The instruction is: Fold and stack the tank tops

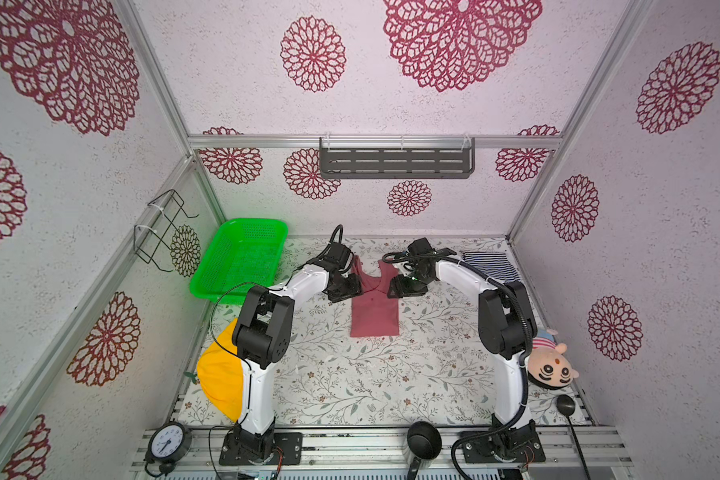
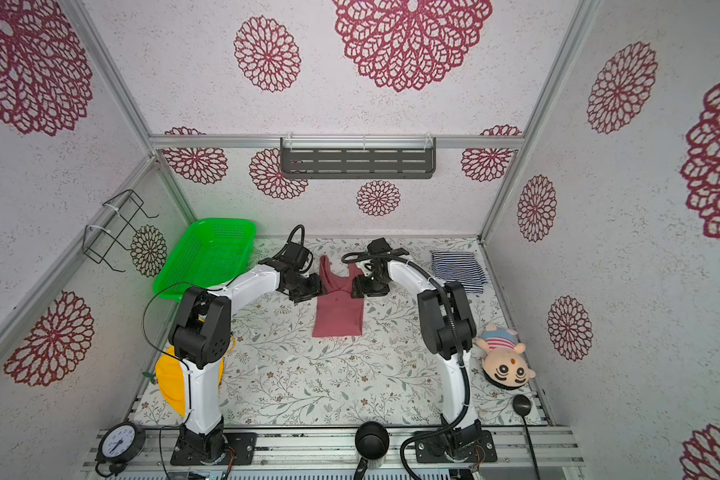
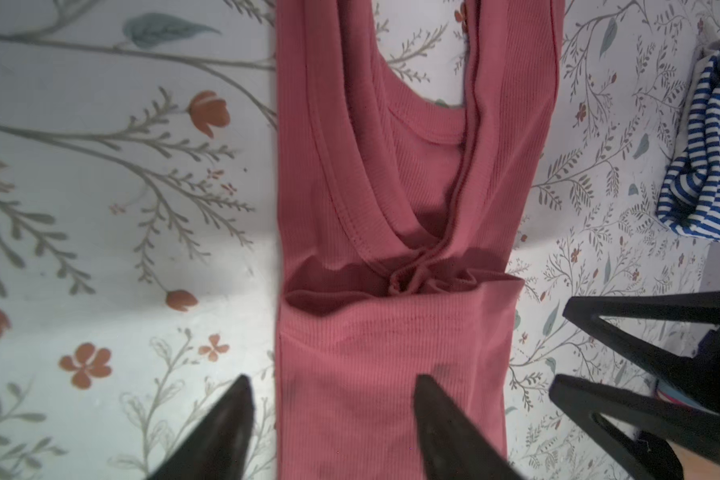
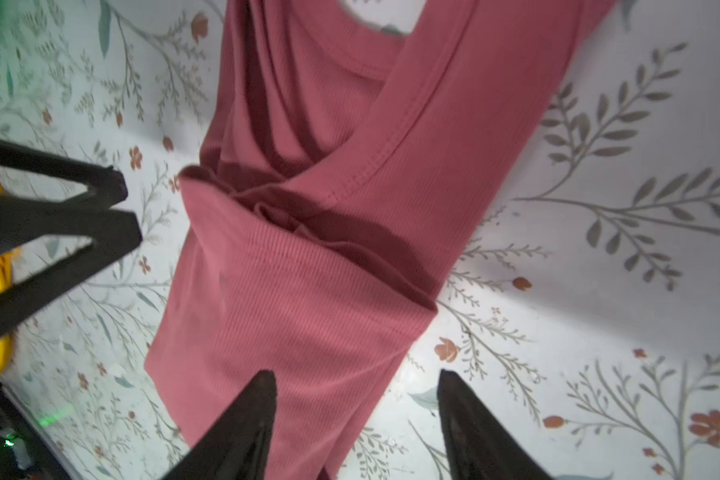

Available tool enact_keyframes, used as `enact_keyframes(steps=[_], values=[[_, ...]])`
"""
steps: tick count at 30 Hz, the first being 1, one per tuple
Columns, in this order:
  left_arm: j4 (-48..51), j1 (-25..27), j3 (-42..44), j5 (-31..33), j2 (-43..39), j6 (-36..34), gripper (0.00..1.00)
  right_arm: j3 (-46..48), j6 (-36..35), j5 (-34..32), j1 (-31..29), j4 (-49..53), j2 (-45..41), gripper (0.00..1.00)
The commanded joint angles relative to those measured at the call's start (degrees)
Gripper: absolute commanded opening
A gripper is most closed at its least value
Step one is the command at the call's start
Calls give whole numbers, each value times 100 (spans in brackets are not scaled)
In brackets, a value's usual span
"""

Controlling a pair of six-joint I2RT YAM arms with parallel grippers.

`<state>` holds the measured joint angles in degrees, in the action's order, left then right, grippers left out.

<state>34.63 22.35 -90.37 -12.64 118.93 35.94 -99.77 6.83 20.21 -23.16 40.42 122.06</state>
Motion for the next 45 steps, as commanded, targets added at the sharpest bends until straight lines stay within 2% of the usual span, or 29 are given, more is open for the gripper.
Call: enact_keyframes(steps=[1, 4, 6, 10, 13, 19, 23, 28, 34, 40, 45], values=[[-112, -198, -88, 188, -506, -243, 75, -213, -144, -337, 82, 237, -427, 76], [-300, -156, 248, 167, -1071, -39, 75, 297, 27, -492, 42, -168, -966, 71], [-514, -15, 659, 12, -1315, 297, 69, 936, 333, -345, -94, -661, -1378, 64], [-1244, 431, 1770, 151, -1830, 1317, 53, 2302, 1227, -120, -550, -1685, -2154, 48], [-2191, 606, 2546, 134, -2032, 2124, 51, 3042, 1856, 163, -883, -2407, -2528, 40], [-3127, 533, 2606, 97, -1260, 2415, 51, 3508, 2596, 307, -1363, -3483, -2449, 27], [-2965, 477, 2329, 201, -777, 2309, 51, 3630, 2938, 289, -1376, -4087, -2239, 18], [-2994, 463, 2372, 146, -420, 2402, 50, 3570, 3147, 363, -1374, -4566, -1868, 15], [-3109, 449, 2419, 124, -271, 2557, 50, 3708, 3164, 470, -1384, -4669, -1640, 14], [-3124, 437, 2401, 78, -43, 2635, 49, 4368, 3155, 600, -1613, -4459, -2044, 15], [-3173, 428, 2436, 64, 37, 2690, 48, 5273, 3277, 575, -1703, -4261, -2642, 15]])
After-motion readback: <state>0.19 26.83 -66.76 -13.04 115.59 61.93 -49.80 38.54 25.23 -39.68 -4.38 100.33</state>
